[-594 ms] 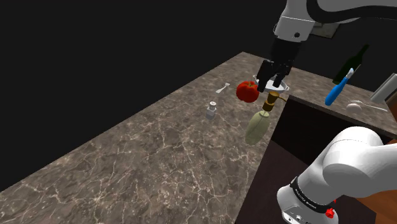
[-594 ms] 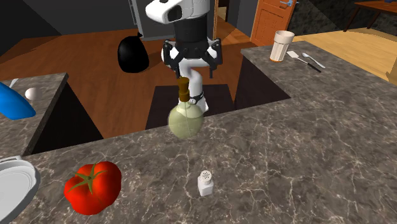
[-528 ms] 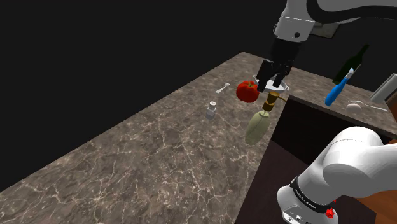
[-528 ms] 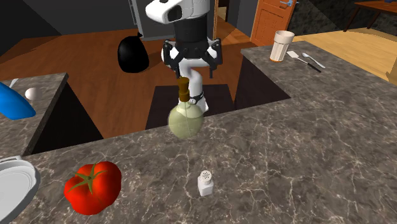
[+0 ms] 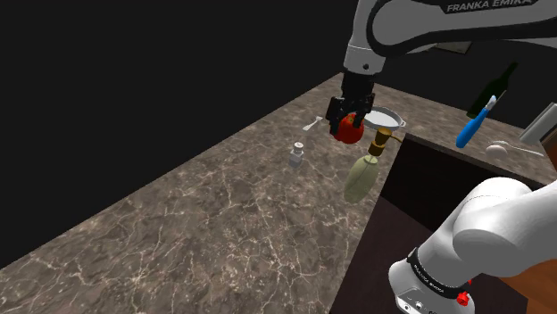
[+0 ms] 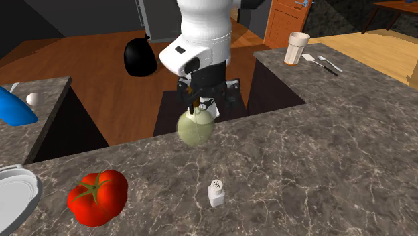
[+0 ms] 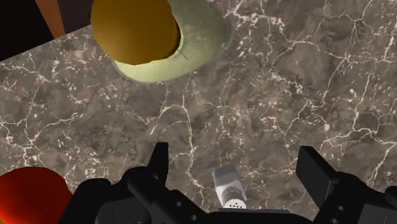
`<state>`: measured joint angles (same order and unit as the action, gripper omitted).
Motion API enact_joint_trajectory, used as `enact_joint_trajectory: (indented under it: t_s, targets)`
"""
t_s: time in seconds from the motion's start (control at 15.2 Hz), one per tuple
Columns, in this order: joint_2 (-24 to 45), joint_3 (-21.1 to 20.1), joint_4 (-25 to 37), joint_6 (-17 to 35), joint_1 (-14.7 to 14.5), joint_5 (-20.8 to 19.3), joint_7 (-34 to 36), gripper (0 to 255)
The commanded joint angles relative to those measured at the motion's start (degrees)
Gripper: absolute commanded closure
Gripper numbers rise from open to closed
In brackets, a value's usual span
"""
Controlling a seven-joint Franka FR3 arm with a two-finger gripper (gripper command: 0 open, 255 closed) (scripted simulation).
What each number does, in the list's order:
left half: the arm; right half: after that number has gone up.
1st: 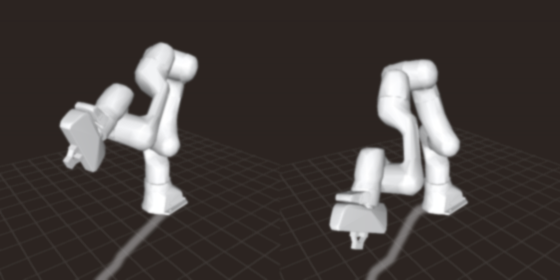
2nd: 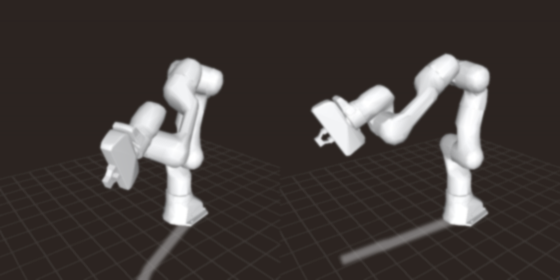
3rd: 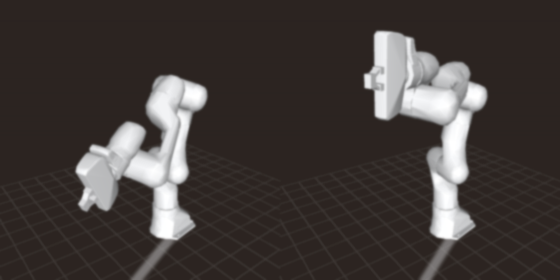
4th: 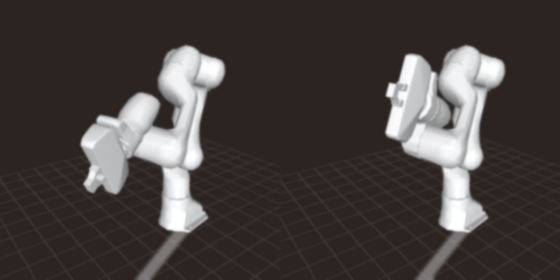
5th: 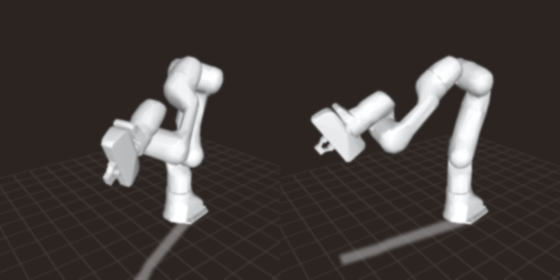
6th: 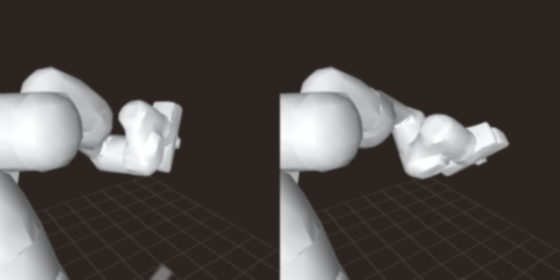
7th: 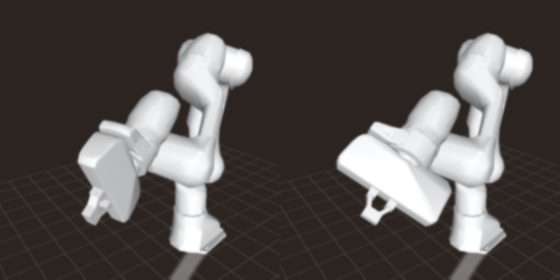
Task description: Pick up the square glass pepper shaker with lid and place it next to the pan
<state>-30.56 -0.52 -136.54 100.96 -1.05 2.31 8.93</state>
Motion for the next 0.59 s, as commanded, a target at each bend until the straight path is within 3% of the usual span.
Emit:
enact_joint_trajectory:
  t_s: [0.0,0.53]
  targets:
    - [5.4,-0.4,2.1,2.6,0.0,-0.1,0.7,0]
    - [24.6,-1.6,11.3,9.8,0.1,-1.3,3.5,0]
